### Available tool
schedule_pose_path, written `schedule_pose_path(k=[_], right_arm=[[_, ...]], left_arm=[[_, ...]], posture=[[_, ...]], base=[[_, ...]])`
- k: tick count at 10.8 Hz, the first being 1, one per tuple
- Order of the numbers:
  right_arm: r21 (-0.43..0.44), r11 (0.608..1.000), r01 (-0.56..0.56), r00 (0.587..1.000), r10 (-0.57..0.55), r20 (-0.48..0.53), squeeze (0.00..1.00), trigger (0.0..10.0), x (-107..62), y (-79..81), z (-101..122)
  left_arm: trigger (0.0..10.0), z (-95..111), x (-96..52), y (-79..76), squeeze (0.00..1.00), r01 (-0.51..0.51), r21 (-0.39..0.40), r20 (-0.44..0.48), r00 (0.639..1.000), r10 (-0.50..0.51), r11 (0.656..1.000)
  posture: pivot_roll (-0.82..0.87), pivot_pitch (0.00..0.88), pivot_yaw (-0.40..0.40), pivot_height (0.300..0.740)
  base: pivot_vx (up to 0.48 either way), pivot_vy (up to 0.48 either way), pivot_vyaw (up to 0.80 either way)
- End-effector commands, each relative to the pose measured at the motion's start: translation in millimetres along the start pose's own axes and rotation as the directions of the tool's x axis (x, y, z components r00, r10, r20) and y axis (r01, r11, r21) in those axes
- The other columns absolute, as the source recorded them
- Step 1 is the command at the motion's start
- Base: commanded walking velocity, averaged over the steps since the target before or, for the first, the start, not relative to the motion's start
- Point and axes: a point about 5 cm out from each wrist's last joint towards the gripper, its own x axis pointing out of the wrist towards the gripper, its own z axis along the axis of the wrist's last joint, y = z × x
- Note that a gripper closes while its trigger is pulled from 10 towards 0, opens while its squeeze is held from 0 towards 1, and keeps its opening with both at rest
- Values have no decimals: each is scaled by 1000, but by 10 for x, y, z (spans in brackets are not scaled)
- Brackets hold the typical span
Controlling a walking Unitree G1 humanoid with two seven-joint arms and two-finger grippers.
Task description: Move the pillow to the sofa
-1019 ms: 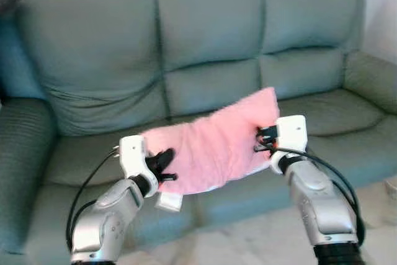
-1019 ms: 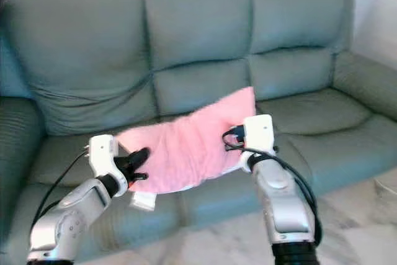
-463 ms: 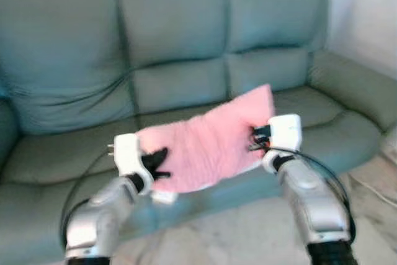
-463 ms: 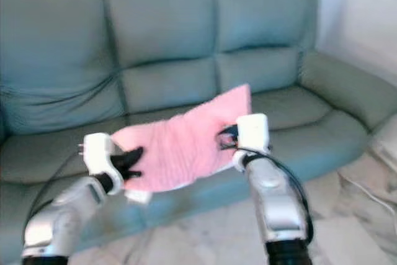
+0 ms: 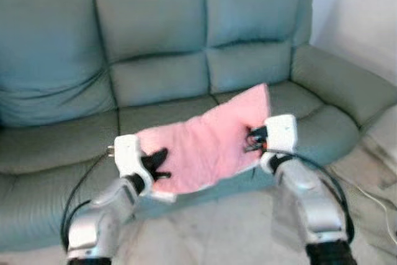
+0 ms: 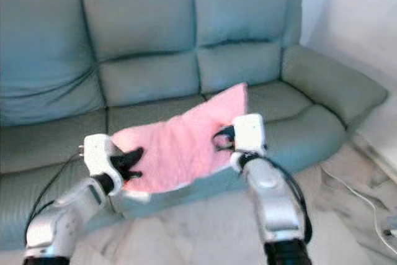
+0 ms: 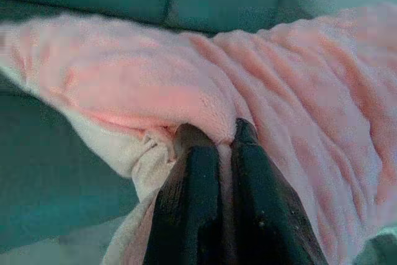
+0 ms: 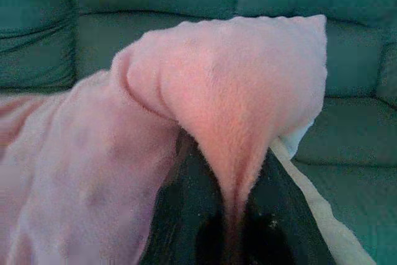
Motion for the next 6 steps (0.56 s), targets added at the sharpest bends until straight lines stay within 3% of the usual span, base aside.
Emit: schedule_pose_path(k=[1,3,6], right_arm=[[-12,1000,-8,999,8,50,0,10000,5,24,99],[-19,1000,-11,999,11,49,0,10000,5,29,95],[-19,1000,-7,999,8,52,0,10000,9,7,95]], left_arm=[[10000,23,15,-6,0,-12,17,15,1000,12,1000],[10000,73,36,59,0,-82,41,54,995,80,996],[10000,152,65,76,0,-104,123,125,988,89,987]], posture=[[-189,51,-16,740],[-190,45,-15,740],[-193,36,-18,740]], base=[[0,0,788],[0,0,788],[0,0,785]])
